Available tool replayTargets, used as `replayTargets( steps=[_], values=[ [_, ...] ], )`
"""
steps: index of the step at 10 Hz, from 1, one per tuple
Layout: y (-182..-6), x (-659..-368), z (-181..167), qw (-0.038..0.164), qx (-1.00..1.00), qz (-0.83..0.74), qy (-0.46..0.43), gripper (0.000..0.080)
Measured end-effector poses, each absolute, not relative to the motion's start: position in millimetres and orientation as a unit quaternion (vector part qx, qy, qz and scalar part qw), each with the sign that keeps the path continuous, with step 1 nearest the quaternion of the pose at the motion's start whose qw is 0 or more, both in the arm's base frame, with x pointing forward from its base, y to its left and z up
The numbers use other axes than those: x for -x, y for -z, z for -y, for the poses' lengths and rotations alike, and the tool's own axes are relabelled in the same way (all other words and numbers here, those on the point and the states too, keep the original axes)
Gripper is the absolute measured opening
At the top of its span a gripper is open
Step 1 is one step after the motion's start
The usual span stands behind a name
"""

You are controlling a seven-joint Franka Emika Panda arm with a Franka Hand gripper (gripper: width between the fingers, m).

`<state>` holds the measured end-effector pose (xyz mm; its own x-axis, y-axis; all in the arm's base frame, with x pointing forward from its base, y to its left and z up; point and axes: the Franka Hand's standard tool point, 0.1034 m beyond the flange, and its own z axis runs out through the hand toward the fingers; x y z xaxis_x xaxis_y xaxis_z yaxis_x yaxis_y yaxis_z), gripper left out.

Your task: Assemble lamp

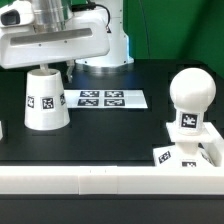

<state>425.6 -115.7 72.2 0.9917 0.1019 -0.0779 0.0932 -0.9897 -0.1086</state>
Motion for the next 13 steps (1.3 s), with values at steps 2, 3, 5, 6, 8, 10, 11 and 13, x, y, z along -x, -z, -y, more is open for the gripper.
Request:
replayTargets(
  steps=[2,3,5,6,8,10,11,13],
  values=[
    [-72.1,-425.3,116.6,0.053,0.996,0.051,-0.042,0.0043],
    [-72.1,-425.3,116.6,0.053,0.996,0.051,-0.042,0.0043],
    [-72.1,-425.3,116.6,0.053,0.996,0.051,-0.042,0.0043],
    [-72.6,-426.5,112.2,0.054,0.997,0.041,-0.042,0.0043],
    [-81.6,-437.2,75.2,0.075,0.996,0.006,-0.047,0.0045],
    [-107.6,-463.0,35.0,0.095,0.993,-0.032,-0.058,0.0045],
    [-122.0,-480.0,22.8,0.101,0.992,-0.046,-0.059,0.0045],
    [-162.0,-523.0,-5.0,0.113,0.986,-0.105,-0.069,0.0045]
  ],
)
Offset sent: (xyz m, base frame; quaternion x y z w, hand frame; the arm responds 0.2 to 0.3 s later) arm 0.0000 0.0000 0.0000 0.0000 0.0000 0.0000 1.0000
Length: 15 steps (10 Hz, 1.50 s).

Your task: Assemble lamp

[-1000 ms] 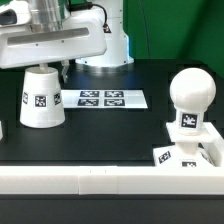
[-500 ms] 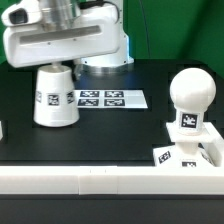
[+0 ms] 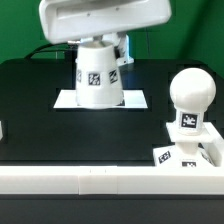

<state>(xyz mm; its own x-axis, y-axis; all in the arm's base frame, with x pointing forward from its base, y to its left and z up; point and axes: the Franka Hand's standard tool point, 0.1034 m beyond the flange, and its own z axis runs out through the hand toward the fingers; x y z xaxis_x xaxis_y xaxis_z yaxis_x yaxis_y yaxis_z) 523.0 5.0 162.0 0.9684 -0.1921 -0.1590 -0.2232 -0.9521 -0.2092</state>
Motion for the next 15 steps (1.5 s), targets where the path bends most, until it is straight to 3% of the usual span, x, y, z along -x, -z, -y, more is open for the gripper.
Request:
replayTargets(
  steps=[1,3,8,13,15],
  values=[
    [-178.4,-550.6,-12.8,0.117,0.982,-0.131,-0.068,0.0045],
    [-192.3,-595.6,-14.2,0.121,0.976,-0.173,-0.059,0.0045],
    [-188.4,-589.1,-16.5,0.122,0.976,-0.167,-0.062,0.0045],
    [-234.6,-624.5,-60.5,0.138,0.965,-0.217,-0.058,0.0045],
    [-237.4,-645.2,-79.3,0.142,0.963,-0.223,-0.055,0.0045]
  ],
)
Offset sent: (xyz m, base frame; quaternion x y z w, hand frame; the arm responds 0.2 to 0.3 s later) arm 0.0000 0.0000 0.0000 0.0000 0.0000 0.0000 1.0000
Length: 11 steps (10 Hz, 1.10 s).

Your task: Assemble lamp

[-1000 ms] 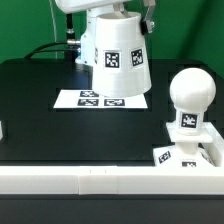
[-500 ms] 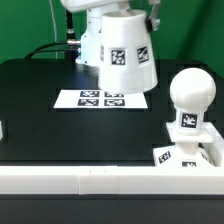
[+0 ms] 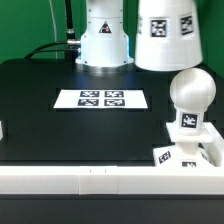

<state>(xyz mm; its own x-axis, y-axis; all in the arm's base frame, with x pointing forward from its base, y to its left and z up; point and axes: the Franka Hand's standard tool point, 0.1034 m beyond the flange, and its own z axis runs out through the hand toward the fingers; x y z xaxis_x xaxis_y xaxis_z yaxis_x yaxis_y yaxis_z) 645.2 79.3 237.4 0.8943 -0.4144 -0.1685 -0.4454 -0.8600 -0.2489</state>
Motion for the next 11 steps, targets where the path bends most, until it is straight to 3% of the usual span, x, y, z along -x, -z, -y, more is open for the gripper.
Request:
replayTargets(
  steps=[3,7,11],
  values=[
    [-211.6,-662.9,-103.7,0.139,0.96,-0.234,-0.066,0.0045],
    [-163.6,-647.6,-115.6,0.114,0.966,-0.212,-0.09,0.0045],
    [-147.5,-637.2,-114.4,0.11,0.968,-0.208,-0.093,0.0045]
  ],
)
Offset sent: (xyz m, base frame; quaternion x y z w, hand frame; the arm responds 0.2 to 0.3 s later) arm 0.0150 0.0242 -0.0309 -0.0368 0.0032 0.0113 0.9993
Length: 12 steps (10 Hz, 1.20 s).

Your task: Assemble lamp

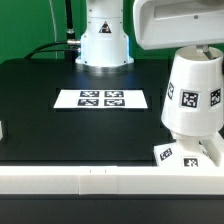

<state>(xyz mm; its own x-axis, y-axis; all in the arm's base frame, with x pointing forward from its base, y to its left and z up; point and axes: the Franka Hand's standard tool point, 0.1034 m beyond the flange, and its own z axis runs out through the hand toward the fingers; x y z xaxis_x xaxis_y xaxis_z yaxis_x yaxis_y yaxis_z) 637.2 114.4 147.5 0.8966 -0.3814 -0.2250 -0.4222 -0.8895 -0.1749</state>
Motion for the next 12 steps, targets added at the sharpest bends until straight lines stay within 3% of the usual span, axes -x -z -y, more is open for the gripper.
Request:
replayTargets(
  steps=[2,3,4,7,8,9,10,12],
  values=[
    [-148.6,-637.9,-110.2,0.111,0.968,-0.204,-0.091,0.0045],
    [-151.9,-637.7,-103.5,0.114,0.971,-0.19,-0.087,0.0161],
    [-155.1,-634.6,-98.0,0.114,0.972,-0.186,-0.09,0.0161],
    [-169.2,-625.6,-87.4,0.116,0.972,-0.178,-0.105,0.0611],
    [-181.5,-625.0,-84.7,0.116,0.97,-0.179,-0.119,0.0611],
    [-193.4,-626.3,-88.7,0.114,0.967,-0.183,-0.137,0.0681],
    [-200.1,-629.9,-94.5,0.105,0.965,-0.19,-0.145,0.0694],
    [-198.6,-629.6,-100.0,0.101,0.965,-0.193,-0.146,0.0698]
  ],
)
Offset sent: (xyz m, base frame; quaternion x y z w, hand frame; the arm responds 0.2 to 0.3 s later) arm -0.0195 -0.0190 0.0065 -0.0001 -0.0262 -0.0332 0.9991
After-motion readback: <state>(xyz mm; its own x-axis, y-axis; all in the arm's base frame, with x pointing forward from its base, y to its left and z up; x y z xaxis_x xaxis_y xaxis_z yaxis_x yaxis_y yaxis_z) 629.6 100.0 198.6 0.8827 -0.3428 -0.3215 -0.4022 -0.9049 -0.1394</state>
